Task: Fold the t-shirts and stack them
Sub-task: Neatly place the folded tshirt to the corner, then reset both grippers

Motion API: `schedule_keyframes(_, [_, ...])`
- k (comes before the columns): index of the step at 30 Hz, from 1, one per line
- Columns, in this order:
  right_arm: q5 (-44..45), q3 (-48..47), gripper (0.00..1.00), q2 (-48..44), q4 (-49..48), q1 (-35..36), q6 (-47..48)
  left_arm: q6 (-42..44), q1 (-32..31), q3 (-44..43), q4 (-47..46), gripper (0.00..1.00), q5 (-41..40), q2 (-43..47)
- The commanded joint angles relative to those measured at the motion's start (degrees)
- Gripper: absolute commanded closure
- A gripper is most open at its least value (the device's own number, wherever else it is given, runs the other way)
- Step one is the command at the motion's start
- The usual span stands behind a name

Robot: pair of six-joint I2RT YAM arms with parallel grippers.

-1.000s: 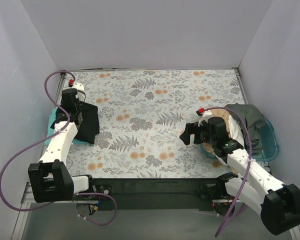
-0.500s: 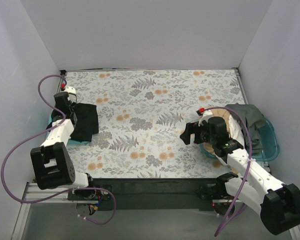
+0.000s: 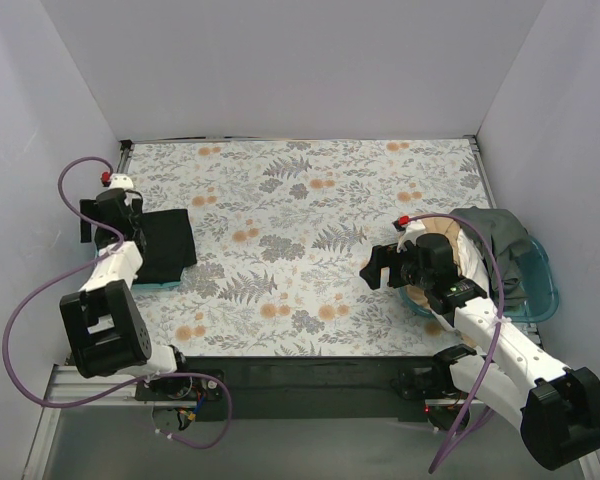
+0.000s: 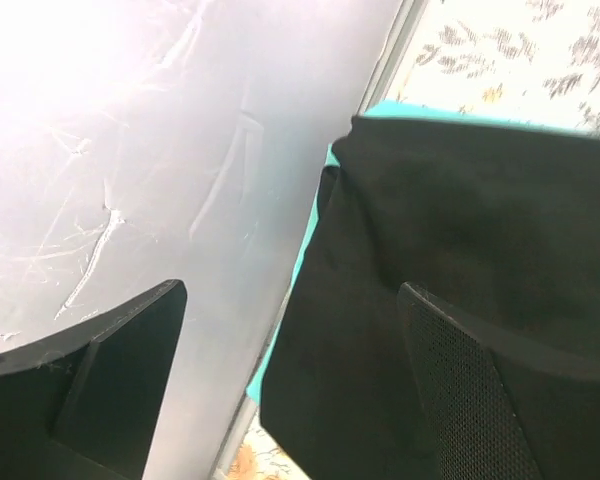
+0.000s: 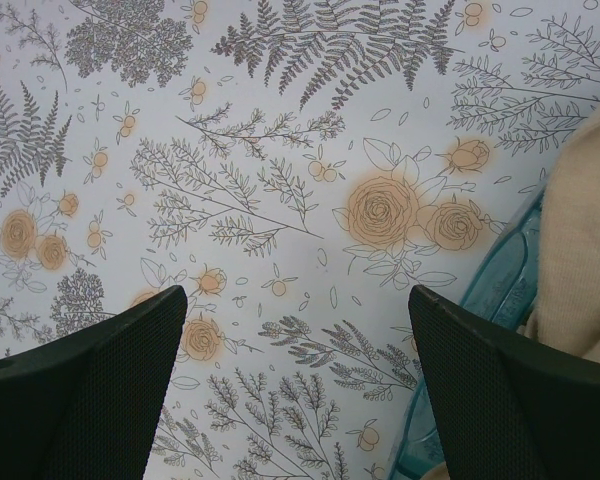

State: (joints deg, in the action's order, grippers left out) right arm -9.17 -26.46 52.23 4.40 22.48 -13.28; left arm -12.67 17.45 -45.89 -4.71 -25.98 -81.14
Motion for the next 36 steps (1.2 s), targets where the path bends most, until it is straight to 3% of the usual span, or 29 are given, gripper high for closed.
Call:
schedule_keyframes(1, [3.54, 2.2, 0.02, 0.86, 5.97, -1.21, 0.62, -6.12, 0.13, -5.34, -0.4, 0.13, -1.1, 1.25])
schedule_keyframes(9, [3.9, 2.11, 0.02, -0.28, 6.23, -1.3, 0.18, -32.56, -0.05, -27.11, 21.13, 0.1, 14.8, -2.52])
schedule_keyframes(15, [5.21, 2.2, 0.02, -2.39, 6.14, -1.3, 0.09, -47.52, -6.89, -28.99, 23.87, 0.08, 13.75, -2.71])
schedule_keyframes(19, [4.77, 2.2, 0.02, -4.5, 6.05, -1.3, -0.17, -50.96, -19.51, -24.54, 23.78, 0.07, 9.65, 1.42])
schedule_keyframes(24, [4.07, 1.94, 0.02, -7.4, 5.53, -1.3, -0.35, -62.9, -26.41, -9.24, 22.63, 0.07, 18.14, 14.4])
schedule_keyframes(27, [2.85, 2.29, 0.02, -7.58, 3.95, -1.3, -0.52, -69.14, -28.52, -0.01, 21.07, 0.06, 18.59, 19.08])
schedule_keyframes(30, [0.65, 2.29, 0.02, -6.79, 2.98, -1.3, -0.7, -69.87, -32.47, 7.29, 18.07, 0.06, 18.42, 22.52])
schedule_keyframes(36, [1.35, 5.01, 0.02, -6.96, -1.67, -1.3, -2.1, -68.11, -38.37, 10.46, 20.0, 0.05, 14.46, 24.19])
